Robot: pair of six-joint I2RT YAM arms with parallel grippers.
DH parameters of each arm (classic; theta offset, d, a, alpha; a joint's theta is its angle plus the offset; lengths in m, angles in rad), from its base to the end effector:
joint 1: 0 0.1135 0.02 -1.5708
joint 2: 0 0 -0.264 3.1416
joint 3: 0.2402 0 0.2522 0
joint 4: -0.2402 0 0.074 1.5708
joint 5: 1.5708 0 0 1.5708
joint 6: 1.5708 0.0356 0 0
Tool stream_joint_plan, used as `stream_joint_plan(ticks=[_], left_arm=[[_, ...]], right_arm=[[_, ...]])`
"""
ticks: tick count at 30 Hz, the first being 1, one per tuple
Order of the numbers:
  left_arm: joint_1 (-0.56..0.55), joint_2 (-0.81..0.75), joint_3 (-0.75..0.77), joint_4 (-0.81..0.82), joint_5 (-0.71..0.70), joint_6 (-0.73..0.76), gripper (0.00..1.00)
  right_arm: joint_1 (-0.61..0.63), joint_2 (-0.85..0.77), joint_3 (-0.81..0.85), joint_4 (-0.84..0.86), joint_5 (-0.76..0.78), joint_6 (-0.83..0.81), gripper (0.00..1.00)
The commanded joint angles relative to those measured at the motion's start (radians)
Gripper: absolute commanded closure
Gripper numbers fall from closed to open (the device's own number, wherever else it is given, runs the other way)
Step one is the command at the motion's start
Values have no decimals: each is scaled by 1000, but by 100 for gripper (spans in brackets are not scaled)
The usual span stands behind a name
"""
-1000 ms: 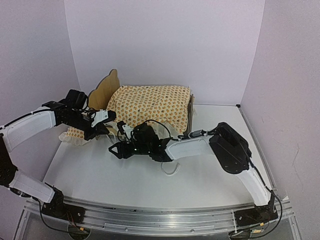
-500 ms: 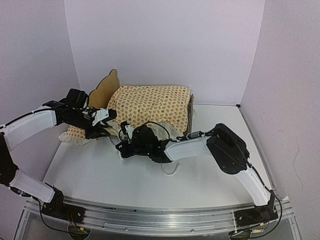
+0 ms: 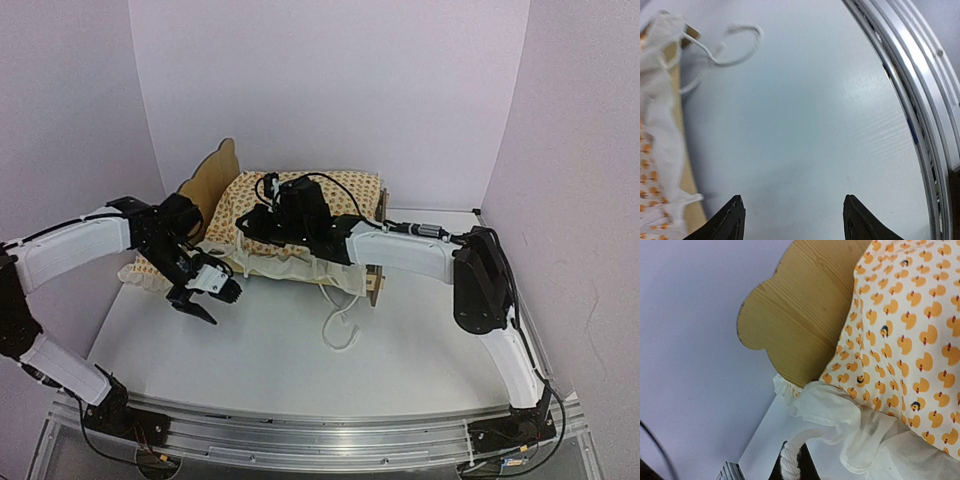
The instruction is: Set up the pet bed
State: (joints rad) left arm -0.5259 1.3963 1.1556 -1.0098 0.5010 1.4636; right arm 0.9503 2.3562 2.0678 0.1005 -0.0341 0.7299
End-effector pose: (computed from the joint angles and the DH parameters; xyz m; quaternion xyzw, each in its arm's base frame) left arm 0.2158 -0.1451 0.2735 0.8236 0.4878 -0.1485 0.2484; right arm 0.3282 0.4614 0.2676 -0.0955 0.7643 0.4836 0.4157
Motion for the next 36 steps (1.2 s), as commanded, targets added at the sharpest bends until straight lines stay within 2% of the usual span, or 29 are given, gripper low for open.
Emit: stream_joint_plan(ticks=[1,7,10,12,17,22,25,31,34,36], left_arm=[[63,165,-7,169,-162,113,35],[95,337,53,355,-231,199,32],[96,426,104,386,-252,200,32],[100,484,163,367,-276,196,33],[113,599,265,247,-359,228,44],[121,643,293,202,-445,277,47],[126,666,302,235,-479,287,48],[124,686,309,256,-456,271,71],[123,677,269,312,-453,255,94],[127,670,252,358,-445,234,100]], right_arm=[[16,-25,63,-38,-13,21,100],[16,-49,85,-37,25,-33,100],[16,-42,95,-37,26,-36,100],[17,-41,98,-37,25,-39,100],[16,-47,95,-38,28,-55,100],[17,-46,98,-38,31,-60,100],[17,-41,104,-38,22,-60,100],[16,-50,82,-38,24,-61,100],[18,-53,77,-37,25,-69,100],[18,-56,75,-37,22,-76,100]])
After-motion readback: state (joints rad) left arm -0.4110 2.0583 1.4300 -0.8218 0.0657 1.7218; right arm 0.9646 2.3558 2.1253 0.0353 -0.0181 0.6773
